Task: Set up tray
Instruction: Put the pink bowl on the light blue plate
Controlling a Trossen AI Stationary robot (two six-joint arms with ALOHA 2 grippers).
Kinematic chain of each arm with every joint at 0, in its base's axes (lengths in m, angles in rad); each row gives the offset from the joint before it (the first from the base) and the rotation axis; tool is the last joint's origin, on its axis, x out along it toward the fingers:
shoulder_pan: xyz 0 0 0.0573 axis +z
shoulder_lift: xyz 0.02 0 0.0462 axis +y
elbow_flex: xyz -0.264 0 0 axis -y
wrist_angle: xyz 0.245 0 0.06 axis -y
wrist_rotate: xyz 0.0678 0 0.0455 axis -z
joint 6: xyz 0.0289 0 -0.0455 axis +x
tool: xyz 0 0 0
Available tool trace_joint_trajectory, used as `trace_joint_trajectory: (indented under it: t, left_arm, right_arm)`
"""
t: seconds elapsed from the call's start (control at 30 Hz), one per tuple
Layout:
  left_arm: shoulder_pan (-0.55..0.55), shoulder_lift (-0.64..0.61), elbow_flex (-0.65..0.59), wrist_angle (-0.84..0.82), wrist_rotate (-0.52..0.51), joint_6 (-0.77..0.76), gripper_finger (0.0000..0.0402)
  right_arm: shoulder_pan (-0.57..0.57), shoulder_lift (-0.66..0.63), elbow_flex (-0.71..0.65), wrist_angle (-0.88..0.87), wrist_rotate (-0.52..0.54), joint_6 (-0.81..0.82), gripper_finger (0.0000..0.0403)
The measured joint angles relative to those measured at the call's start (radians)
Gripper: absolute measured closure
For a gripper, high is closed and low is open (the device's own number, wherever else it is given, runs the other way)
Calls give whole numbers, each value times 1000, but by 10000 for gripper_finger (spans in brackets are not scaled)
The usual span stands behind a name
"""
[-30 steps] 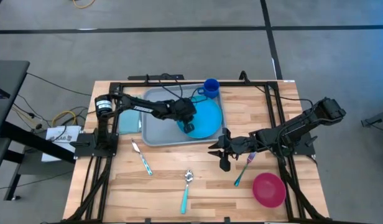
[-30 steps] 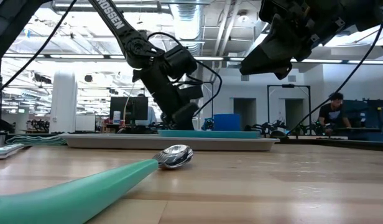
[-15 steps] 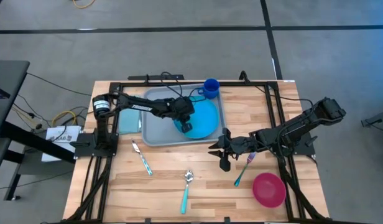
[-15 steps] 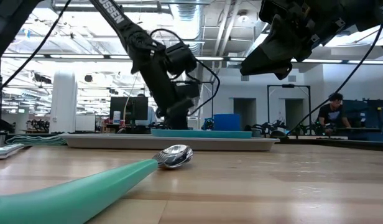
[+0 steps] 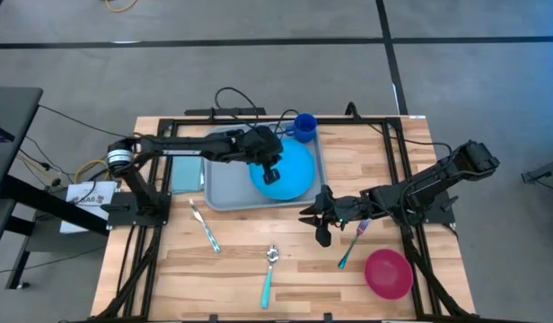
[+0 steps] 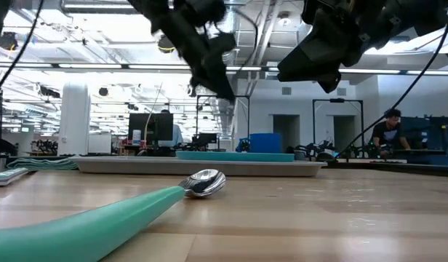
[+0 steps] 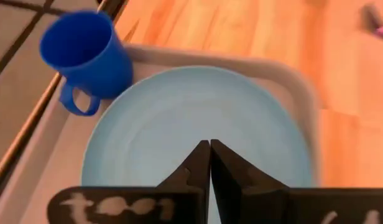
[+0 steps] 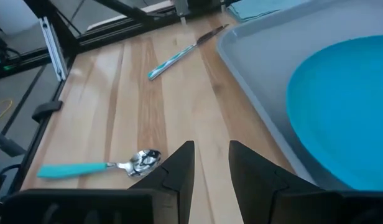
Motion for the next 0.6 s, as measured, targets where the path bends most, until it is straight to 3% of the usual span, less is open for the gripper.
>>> trace_joint_trajectory:
  t: [0.2,0.47,0.6]
  left_arm:
    - [-46,-183,27,-141,-33,30,402]
    - [-115,-401,26,-377,-281,70,401]
    - [-147,-487,26,-500,-359,-3,401]
  right_arm:
    - [14,-7,8,-35,-6,-3,310]
    - [65,-48,120,-305,-8,3,310]
    - [100,-55,181,-419,-11,35,310]
